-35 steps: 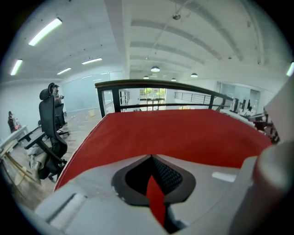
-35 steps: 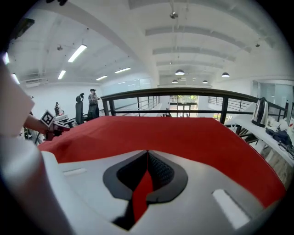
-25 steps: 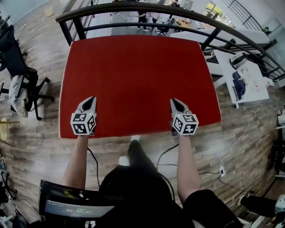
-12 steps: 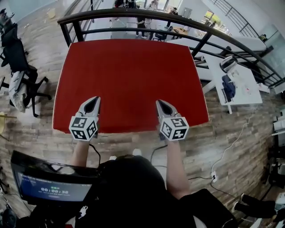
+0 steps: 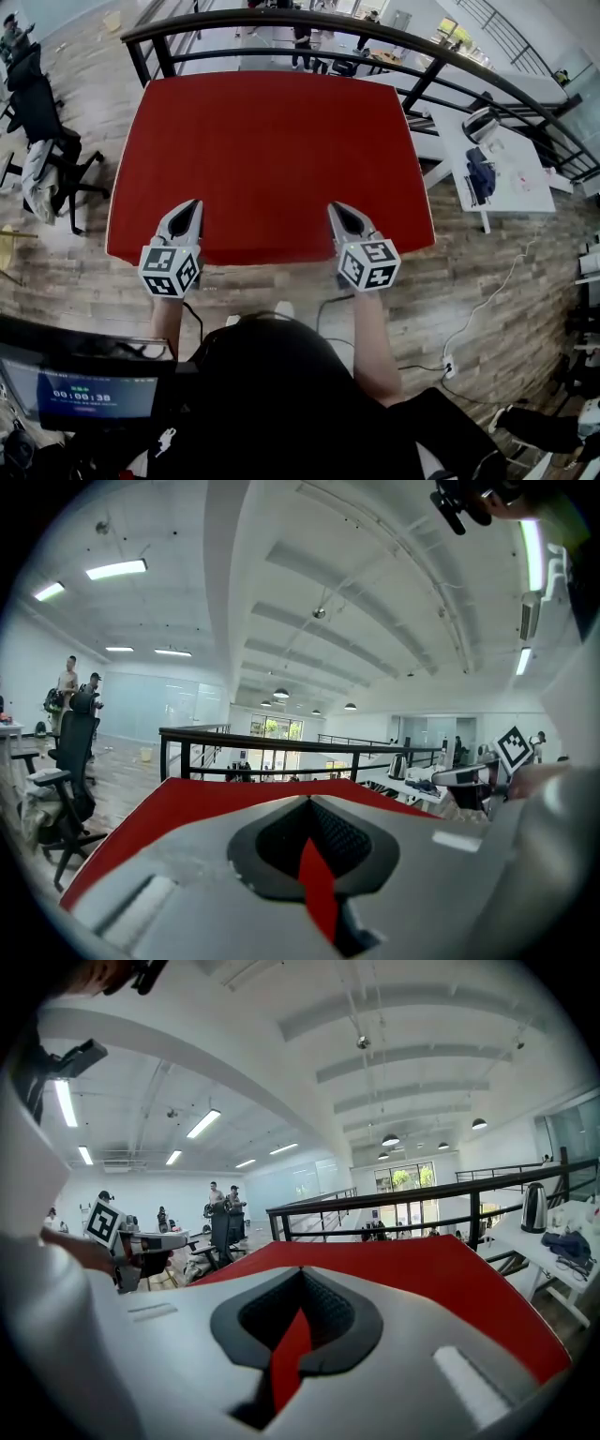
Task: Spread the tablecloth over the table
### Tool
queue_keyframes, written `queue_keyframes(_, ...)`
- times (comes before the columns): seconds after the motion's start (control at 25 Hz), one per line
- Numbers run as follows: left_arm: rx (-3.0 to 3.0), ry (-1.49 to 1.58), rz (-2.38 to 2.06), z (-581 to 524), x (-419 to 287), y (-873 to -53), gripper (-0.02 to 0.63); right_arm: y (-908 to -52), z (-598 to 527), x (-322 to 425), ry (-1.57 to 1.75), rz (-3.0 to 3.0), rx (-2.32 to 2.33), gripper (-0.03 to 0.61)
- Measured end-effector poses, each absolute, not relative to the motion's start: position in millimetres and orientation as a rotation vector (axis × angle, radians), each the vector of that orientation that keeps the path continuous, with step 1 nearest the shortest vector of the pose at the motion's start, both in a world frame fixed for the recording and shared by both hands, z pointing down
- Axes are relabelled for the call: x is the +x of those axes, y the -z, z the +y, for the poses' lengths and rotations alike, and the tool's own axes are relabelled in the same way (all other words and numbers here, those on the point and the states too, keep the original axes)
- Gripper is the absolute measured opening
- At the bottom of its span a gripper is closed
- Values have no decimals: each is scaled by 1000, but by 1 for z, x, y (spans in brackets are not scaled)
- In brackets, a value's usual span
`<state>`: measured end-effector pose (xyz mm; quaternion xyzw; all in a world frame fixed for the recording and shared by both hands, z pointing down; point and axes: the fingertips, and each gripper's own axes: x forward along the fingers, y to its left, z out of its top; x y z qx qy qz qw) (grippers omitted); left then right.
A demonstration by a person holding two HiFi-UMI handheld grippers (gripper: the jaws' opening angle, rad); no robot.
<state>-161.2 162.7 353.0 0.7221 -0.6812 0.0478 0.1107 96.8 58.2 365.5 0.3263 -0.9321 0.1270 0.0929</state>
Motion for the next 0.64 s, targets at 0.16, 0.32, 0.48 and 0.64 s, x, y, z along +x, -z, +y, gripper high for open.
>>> queue_keyframes(0.16, 2124, -146, -1988, 163, -154, -355, 5, -359, 59, 109, -376, -2775, 1004, 9)
queue_keyframes(0.32, 2136, -155, -1985, 161, -152, -355, 5, -363, 61, 112, -393, -2774, 1021, 9)
queue_keyframes(0.48, 2123, -150, -1991, 157, -156, -357, 5, -367, 63, 109, -399, -2762, 1016, 9)
queue_keyframes(0.64, 2109, -120, -1978, 150, -155, -360, 5, -368, 59, 114, -391, -2749, 1030, 9)
